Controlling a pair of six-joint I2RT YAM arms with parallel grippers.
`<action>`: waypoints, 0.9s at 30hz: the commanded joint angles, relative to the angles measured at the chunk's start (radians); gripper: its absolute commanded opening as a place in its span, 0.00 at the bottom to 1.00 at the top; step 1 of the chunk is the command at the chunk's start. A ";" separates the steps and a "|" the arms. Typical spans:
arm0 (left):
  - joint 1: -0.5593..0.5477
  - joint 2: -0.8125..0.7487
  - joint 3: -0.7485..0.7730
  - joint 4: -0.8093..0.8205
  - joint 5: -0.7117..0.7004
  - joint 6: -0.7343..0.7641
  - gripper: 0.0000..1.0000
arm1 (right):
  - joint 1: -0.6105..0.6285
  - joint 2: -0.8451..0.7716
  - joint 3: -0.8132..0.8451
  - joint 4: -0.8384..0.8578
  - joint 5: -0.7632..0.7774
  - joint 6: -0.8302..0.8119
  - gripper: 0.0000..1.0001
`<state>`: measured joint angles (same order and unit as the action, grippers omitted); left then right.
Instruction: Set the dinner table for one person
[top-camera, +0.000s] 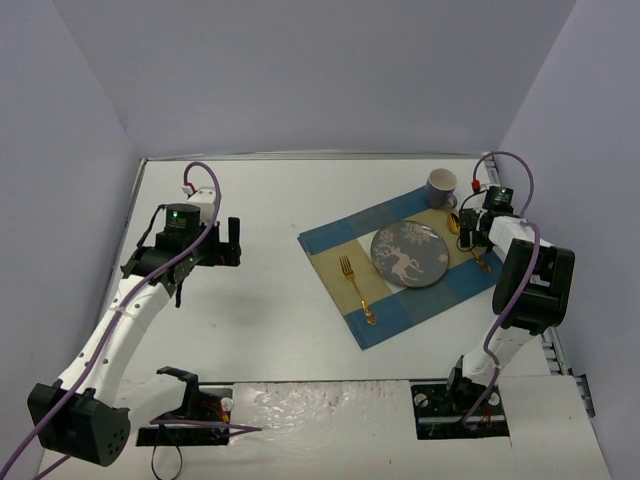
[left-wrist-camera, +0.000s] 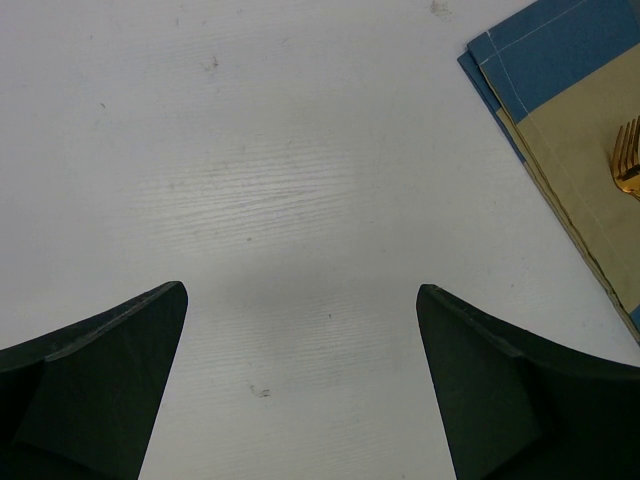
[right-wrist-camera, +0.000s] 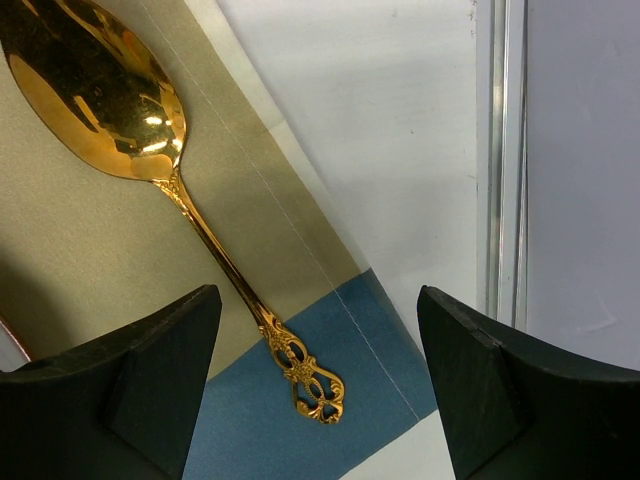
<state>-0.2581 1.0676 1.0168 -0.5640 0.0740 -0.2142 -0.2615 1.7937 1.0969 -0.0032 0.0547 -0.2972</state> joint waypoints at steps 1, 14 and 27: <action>0.011 -0.020 0.008 0.033 -0.002 -0.005 0.97 | -0.007 0.004 0.006 0.037 -0.005 -0.008 0.76; 0.011 -0.018 0.008 0.032 -0.005 -0.005 0.97 | -0.010 0.056 0.020 0.037 0.049 -0.008 0.76; 0.013 -0.012 0.008 0.033 -0.001 -0.005 0.97 | -0.021 0.062 0.046 0.035 0.067 -0.011 0.76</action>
<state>-0.2527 1.0676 1.0164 -0.5642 0.0742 -0.2142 -0.2738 1.8471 1.1022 0.0204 0.0758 -0.2987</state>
